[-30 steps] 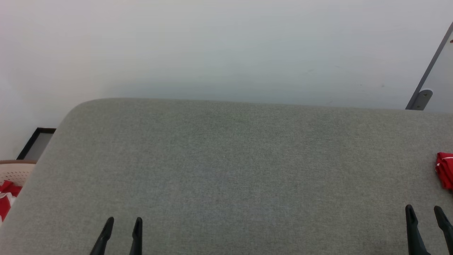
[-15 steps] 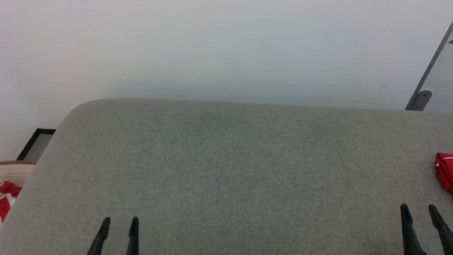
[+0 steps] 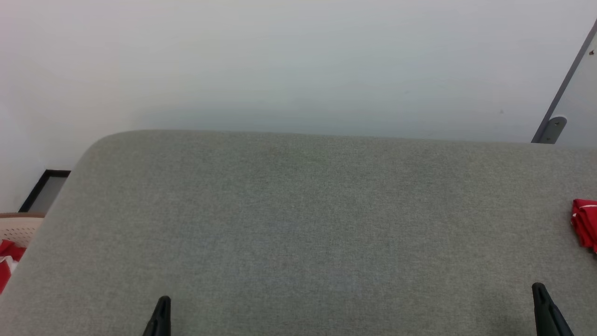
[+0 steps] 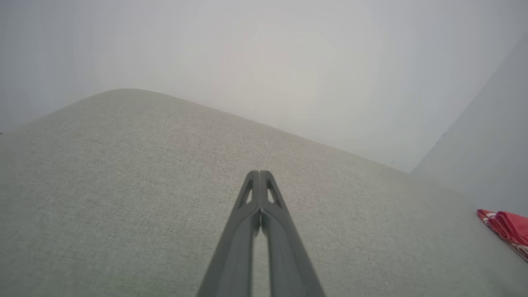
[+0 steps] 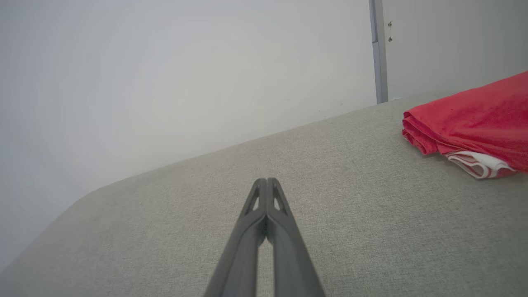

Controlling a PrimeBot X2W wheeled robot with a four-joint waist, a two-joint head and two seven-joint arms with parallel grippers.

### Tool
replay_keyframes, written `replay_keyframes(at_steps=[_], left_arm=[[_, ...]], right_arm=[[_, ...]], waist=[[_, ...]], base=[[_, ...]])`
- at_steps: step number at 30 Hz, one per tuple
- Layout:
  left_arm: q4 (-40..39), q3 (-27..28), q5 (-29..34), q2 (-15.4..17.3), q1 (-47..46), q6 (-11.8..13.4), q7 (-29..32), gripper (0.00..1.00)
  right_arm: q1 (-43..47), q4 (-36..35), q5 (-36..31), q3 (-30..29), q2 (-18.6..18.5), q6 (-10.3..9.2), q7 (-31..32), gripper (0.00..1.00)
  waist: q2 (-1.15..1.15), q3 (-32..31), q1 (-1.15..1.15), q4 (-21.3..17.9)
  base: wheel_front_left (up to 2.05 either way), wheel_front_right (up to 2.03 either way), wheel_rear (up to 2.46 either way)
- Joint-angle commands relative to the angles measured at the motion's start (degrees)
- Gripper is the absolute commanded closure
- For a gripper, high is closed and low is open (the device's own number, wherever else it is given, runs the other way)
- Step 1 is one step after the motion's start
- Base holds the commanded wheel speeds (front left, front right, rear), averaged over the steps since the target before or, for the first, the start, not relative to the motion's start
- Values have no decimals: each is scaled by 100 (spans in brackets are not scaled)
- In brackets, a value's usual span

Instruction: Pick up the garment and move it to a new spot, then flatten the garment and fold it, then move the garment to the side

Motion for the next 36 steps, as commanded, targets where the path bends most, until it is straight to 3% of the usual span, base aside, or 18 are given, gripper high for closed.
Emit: replay_keyframes(at_steps=[1,36], left_arm=[[-51,29,-230,23,-173,8,33,100],[465,145,-3003,-99,-932,1,719,100]], right_arm=[[-174,-51,207,-48,-25,-1,35,100],[-849,416,2740,-128,224,-3,720,100]], waist=[[0,4,0,-5],[0,99,0,-142]], base=[[0,0,0],[0,0,0]])
